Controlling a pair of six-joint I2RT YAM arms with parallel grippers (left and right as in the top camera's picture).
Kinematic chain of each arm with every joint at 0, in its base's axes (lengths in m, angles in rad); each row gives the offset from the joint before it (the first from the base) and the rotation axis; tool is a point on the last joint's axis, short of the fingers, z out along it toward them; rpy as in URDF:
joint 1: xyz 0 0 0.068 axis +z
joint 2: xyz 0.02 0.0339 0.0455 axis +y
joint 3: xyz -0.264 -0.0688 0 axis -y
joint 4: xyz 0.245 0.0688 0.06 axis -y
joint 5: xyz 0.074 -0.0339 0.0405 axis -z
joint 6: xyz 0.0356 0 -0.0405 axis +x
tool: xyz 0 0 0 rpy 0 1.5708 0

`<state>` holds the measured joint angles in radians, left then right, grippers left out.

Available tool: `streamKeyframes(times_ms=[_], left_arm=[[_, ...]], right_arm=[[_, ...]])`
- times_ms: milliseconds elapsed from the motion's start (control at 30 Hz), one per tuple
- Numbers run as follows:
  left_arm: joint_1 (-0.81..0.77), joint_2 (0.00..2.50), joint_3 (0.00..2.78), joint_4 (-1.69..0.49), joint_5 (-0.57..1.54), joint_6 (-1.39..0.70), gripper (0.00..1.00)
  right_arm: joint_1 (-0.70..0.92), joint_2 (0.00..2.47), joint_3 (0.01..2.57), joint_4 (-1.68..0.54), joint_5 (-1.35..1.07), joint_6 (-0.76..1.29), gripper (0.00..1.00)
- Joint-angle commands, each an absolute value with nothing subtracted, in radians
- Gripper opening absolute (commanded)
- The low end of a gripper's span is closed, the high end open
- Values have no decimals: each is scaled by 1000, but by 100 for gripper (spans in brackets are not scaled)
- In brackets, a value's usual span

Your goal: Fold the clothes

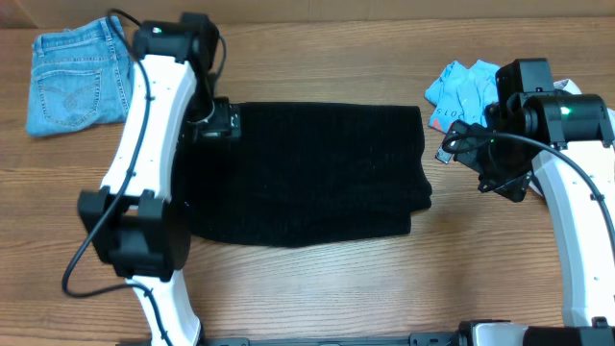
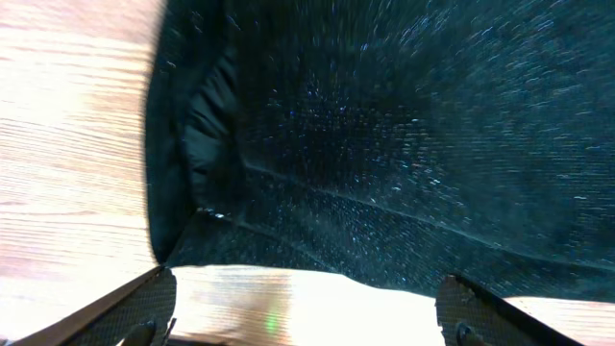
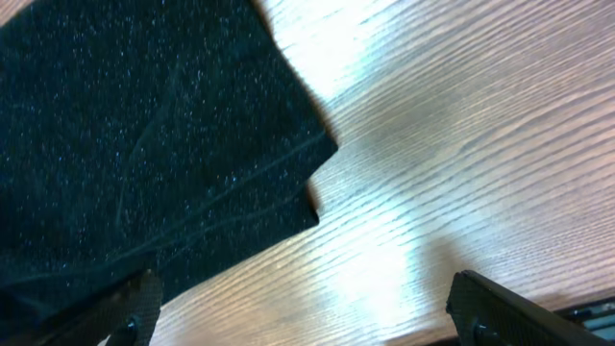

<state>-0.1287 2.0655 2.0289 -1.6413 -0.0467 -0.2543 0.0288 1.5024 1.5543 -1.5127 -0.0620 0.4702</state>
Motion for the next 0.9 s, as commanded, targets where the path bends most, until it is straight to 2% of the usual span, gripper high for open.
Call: streamKeyframes(times_ms=[0,167,300,400,567,667,700,767,833,867], left_arm=[[-114,2101,1949,-1604,-26,-237,88],[-68,2101,1848,-1523,-34,-227,90],[-9,2101,1768,-1448,31,-115,92],[14,2101,1697,-1400,121,-52,89],[13,2101,1612,-1320,131,-43,85],[13,2101,1605,-1283,131,-39,68],[13,2101,1605,-1274,131,-38,58],[13,2101,1605,-1262,131,-36,30],[13,2101,1605,-1259,131,-37,12],[13,2101,1605,-1259,132,-37,7]], right_arm=[[33,1483,1510,-1481,-27,463,100],[33,1483,1403,-1399,-27,463,100],[22,1483,1354,-1354,-27,463,100],[15,1483,1329,-1327,-27,463,100],[15,1483,1328,-1306,-27,463,100],[15,1484,1327,-1280,-27,436,100],[15,1484,1326,-1277,-27,437,100],[15,1484,1307,-1258,-23,435,100],[13,1484,1236,-1179,-25,418,100],[9,1484,1196,-1132,-51,418,100]])
